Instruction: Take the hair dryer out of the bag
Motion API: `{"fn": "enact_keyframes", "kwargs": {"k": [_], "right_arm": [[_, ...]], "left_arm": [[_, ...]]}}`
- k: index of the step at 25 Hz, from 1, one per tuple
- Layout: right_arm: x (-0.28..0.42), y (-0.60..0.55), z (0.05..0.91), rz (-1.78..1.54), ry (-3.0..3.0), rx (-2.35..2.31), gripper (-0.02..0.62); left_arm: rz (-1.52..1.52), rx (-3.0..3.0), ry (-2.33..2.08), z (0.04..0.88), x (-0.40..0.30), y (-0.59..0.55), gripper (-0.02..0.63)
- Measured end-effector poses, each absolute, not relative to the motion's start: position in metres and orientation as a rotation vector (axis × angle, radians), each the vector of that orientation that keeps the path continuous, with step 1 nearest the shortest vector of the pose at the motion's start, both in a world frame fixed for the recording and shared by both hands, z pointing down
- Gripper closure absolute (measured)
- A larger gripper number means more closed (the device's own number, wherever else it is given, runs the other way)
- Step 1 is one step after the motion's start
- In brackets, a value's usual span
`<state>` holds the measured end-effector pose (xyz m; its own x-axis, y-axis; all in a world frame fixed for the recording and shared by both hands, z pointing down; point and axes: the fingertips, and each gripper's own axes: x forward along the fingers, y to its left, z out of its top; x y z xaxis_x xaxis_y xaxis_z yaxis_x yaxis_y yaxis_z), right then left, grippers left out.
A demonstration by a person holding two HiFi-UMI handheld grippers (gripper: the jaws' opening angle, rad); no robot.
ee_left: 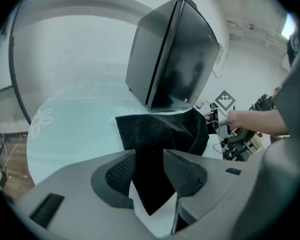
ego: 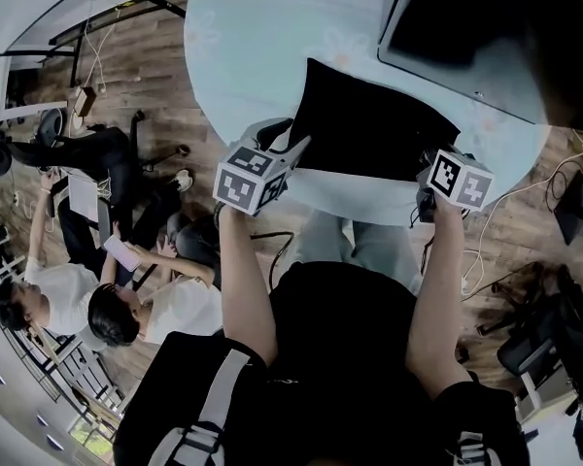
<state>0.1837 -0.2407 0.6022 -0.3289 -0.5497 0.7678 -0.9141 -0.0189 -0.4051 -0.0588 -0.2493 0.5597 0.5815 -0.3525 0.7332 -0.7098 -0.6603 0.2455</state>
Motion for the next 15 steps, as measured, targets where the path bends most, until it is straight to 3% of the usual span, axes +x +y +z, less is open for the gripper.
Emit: {"fn": "enact_keyframes", "kwargs": {"k": [9,15], "right_arm": [[0.184,-0.244,0.602,1.278,-1.85,1.556,0.535],[0.183,-0.244,0.6,1.273,-1.816,1.576,0.551]], "left_arm": [[1.098,2.218,-0.677,0.592,-0.071,-0.209,0.416],[1.168,2.224,-0.752,0.606,-0.069,-0.216,0.553]]}}
